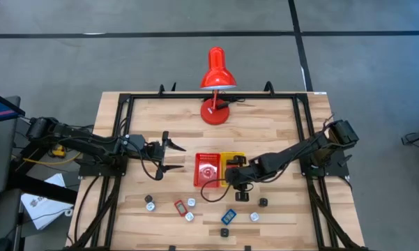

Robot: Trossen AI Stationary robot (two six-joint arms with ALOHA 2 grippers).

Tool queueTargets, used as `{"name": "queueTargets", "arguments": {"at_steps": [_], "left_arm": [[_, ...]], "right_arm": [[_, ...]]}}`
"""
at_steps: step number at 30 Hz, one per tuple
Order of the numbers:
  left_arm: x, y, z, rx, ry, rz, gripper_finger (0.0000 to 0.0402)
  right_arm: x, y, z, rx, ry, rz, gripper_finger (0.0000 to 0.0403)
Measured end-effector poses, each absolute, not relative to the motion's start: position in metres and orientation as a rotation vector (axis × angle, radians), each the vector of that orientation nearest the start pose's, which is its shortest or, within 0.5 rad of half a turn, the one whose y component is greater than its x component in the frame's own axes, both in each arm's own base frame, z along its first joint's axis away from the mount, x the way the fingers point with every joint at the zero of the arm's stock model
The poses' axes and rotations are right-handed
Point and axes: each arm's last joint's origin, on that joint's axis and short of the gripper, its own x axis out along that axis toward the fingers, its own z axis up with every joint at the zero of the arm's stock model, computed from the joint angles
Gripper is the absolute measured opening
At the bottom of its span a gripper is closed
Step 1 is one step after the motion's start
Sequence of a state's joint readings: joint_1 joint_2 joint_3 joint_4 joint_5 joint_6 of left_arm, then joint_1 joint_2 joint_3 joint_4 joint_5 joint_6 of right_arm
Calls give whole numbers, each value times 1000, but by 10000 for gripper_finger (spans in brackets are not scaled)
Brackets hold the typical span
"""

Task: Pick & Place Office items
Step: Put the top left black white charger adapter into the red bin

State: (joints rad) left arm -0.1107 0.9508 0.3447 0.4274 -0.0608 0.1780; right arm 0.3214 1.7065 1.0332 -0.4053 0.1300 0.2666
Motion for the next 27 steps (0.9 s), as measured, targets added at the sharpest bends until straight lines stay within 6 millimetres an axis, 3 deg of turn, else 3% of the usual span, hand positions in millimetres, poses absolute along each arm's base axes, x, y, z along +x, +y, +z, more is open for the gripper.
{"name": "queueTargets", "arguments": {"at_steps": [8, 15, 18, 27], "left_arm": [[196, -20, 211, 193, 173, -66, 286], [196, -20, 211, 190, 174, -66, 286], [196, -20, 211, 190, 174, -66, 286], [196, -20, 211, 190, 174, -67, 286]], "right_arm": [[312, 102, 187, 76, 1163, -52, 83], [311, 117, 194, 66, 1146, -13, 90], [312, 124, 200, 76, 1126, -1, 116], [314, 144, 208, 112, 1047, 67, 252]]}}
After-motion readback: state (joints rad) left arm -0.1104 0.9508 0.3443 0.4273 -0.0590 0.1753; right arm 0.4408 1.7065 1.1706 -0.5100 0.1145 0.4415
